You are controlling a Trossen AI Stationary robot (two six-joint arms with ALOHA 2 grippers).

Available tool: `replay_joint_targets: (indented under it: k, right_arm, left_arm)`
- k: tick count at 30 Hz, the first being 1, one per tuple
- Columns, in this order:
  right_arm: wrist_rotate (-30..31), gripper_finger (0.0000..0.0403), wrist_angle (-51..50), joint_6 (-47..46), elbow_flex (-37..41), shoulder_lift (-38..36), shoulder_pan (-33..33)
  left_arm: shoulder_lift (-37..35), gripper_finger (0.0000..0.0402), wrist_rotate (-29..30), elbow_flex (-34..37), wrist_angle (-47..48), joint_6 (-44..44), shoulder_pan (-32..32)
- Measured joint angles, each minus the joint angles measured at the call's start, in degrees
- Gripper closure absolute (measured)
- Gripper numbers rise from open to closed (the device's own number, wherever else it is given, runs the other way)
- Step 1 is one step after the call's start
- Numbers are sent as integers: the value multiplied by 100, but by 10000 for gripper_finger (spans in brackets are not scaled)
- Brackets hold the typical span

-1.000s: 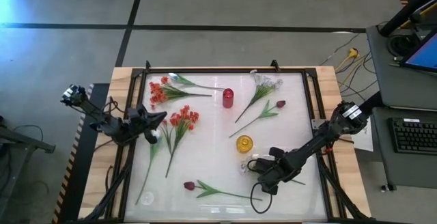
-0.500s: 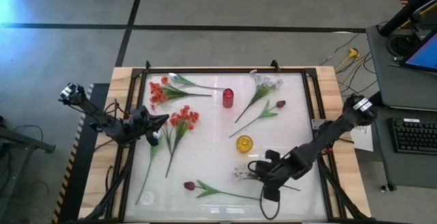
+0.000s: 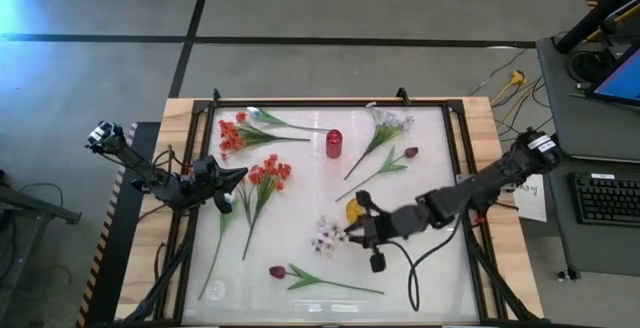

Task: Sort flowers into vase by color
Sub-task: Put the bottom white flowers into the red vase

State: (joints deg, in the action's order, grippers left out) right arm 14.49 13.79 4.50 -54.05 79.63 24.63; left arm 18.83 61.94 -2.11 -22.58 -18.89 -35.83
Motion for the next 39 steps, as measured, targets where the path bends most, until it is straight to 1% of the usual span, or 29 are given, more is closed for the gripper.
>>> replay_joint_targets:
  k: [2, 5, 8, 10, 14, 17, 21, 23, 25, 28, 31, 34, 37, 39]
  right_arm:
    - [-388, 370, 517, 454, 187, -1, -288]
    - [-871, 370, 1258, 873, 486, -31, -712]
    - [-1367, 370, 2288, 1007, 834, -49, -1058]
    - [-1496, 370, 2897, 1004, 1047, -50, -1187]
    - [-1349, 370, 3609, 998, 1342, -45, -1229]
    - [-888, 370, 4033, 1019, 1474, -43, -1228]
    - [-231, 370, 4693, 1400, 1535, -29, -1312]
    - [-76, 370, 4985, 1463, 1538, -32, -1453]
    - [-34, 370, 5204, 1439, 1538, -34, -1663]
    - [-36, 370, 5339, 1196, 1494, -34, -2046]
    - [-36, 370, 5341, 1005, 1406, -34, -2413]
    - [7, 370, 5340, 1007, 1340, -34, -2756]
    - [295, 370, 5291, 1036, 1337, -34, -3113]
    - [319, 370, 5291, 988, 1337, -34, -3360]
  left_arm:
    - [-4, 402, -1, 0, -14, 29, 0]
    - [-7, 402, -1, 0, -89, 43, 0]
    - [-7, 402, 1, 0, -294, 280, 0]
    - [-7, 402, -1, 0, -519, 591, 0]
    - [-7, 402, 1, 0, -1129, 1399, 0]
    - [-21, 402, 0, 0, -1607, 2274, 5]
    - [-99, 402, 0, -12, -2322, 3721, 7]
    - [-175, 402, 1, -89, -2448, 4219, 10]
    - [-244, 402, 1, -177, -2410, 4468, 9]
    - [-296, 402, -17, -311, -2097, 4546, 9]
    - [-306, 402, -293, -476, -1537, 4398, 9]
    - [-291, 402, -589, -720, -920, 4043, 9]
    - [-289, 402, -579, -946, -276, 3592, 4]
    - [-281, 402, -571, -1029, 27, 3383, 8]
